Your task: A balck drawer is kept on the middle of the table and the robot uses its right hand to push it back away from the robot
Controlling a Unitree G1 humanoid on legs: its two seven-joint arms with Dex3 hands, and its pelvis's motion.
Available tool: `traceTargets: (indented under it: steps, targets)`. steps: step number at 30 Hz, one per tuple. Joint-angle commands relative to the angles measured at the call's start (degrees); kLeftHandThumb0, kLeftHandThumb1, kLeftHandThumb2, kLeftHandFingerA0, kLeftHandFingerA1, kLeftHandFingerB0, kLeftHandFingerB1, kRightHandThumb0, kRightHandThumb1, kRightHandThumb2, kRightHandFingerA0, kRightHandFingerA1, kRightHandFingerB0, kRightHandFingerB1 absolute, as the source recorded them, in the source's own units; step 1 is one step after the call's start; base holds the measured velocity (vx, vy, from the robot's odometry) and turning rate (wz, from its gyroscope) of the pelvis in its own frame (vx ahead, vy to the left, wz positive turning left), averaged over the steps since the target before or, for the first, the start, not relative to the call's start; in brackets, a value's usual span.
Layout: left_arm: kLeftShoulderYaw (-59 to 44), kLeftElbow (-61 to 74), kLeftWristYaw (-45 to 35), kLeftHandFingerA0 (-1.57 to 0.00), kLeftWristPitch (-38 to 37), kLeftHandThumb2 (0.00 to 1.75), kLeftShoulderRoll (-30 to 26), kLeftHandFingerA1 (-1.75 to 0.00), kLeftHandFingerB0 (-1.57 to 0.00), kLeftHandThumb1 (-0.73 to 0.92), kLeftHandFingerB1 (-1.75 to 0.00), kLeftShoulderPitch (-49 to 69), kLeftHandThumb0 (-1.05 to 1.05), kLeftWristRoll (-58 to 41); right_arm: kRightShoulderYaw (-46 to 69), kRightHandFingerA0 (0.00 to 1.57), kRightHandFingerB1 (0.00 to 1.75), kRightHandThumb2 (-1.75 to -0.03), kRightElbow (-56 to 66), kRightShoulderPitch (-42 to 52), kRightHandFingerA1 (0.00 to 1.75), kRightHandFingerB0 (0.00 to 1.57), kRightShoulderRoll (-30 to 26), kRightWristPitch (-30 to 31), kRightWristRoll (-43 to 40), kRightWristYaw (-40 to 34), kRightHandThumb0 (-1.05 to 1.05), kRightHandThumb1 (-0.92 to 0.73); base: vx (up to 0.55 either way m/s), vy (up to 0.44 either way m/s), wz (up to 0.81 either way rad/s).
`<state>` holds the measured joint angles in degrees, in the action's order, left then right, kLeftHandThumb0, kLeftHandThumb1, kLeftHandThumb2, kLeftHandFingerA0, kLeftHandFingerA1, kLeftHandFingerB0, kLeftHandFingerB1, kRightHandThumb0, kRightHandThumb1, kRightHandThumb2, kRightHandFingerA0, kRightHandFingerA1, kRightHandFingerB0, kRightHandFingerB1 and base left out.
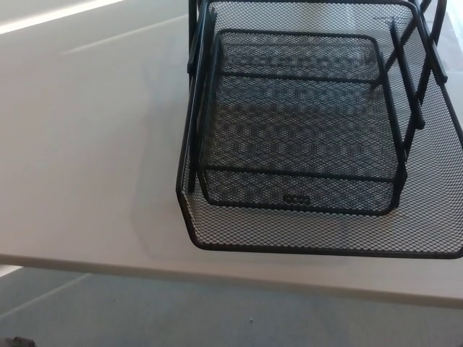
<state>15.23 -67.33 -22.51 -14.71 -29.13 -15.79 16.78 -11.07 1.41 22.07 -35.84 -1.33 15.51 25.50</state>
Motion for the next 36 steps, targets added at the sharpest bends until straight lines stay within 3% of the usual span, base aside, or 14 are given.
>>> traceTargets:
  steps: [1,9,19,29,36]
  targets:
    - [0.2,-1.0,-1.0,-0.49,-1.9,0.63,-1.4,-0.38,-0.34,0.75,-0.33,-0.2,-0.56,1.0,21.4,0.49,0.37,-0.63,35.1,21.6,0.41,0.38,-14.2,-12.5,-31.4,23.7,-0.51,-0.74,0.0,0.0,0.0]
    - [0.3,-0.7,-0.8,-0.5,-2.1,0.63,-1.4,-0.38,-0.33,0.75,-0.32,-0.1,-0.55,1.1,28.2,0.48,0.36,-0.62,46.7,22.7,0.41,0.38,-15.6,-8.2,-38.3,27.2,-0.5,-0.74,0.0,0.0,0.0]
    - [-0.2,-1.1,-1.6,-0.51,-2.0,0.63,-1.0,-0.38,-0.34,0.74,-0.32,-0.2,-0.55,0.3,23.0,0.49,0.36,-0.62,54.1,12.6,0.43,0.38,-20.2,0.0,-38.1,25.9,-0.48,-0.75,0.0,0.0,0.0]
    - [-0.1,-1.0,-1.5,-0.49,-2.1,0.63,-1.0,-0.38,-0.33,0.75,-0.33,-0.2,-0.55,0.5,8.8,0.53,0.38,-0.62,52.6,-2.8,0.47,0.41,-20.0,7.2,-37.1,26.4,-0.47,-0.74,0.0,0.0,0.0]
    - [0.1,-0.9,-1.4,-0.49,-1.7,0.63,-0.7,-0.39,-0.33,0.75,-0.32,-0.4,-0.55,0.7,-2.3,0.56,0.37,-0.62,49.8,-14.7,0.44,0.42,-17.3,14.4,-31.9,27.0,-0.49,-0.8,0.0,0.0,0.0]
